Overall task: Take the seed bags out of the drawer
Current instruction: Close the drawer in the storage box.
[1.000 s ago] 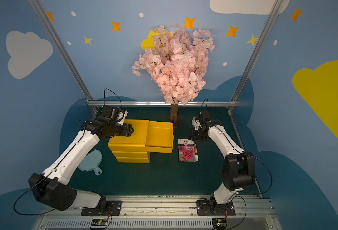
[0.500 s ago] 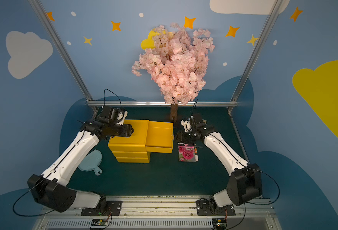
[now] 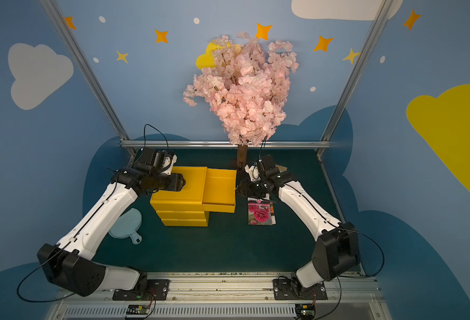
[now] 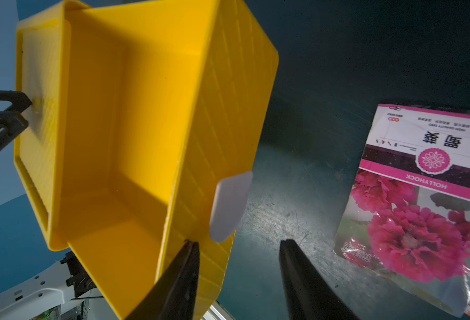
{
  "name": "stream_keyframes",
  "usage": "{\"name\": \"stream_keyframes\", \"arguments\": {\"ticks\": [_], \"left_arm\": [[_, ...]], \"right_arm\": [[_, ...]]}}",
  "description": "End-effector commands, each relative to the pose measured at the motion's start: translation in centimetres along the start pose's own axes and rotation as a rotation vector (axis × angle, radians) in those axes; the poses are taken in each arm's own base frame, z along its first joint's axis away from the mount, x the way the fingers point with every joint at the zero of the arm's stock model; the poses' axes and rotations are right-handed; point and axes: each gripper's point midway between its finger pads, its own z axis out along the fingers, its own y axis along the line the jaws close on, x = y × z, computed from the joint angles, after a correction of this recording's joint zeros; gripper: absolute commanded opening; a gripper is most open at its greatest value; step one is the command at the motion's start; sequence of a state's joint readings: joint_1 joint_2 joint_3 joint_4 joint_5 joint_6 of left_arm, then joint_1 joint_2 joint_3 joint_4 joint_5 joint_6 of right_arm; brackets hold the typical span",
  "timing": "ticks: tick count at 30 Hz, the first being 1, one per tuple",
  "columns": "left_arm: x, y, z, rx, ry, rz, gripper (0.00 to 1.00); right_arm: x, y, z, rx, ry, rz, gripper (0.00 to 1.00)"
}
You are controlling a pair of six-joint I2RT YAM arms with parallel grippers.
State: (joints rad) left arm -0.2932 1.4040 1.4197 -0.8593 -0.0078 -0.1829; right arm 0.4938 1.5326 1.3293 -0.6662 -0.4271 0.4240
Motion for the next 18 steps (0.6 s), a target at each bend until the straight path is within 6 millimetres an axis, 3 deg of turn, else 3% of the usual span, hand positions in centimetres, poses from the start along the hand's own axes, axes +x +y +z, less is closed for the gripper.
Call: {"name": "stream_keyframes", "arguments": {"ticks": [1, 18], "left_arm": [[4.1, 0.6, 0.7, -0.020, 0.157, -0.022, 0.67], [4.3, 0.7, 0.8, -0.024, 0.161, -0.021, 0.67]], "right_arm": [[-1.3, 2.5, 0.5, -0.075, -0.013, -0.027, 0.52], [-3.2, 7.3, 4.9, -0.200, 0.040, -0.054, 0.52]]}}
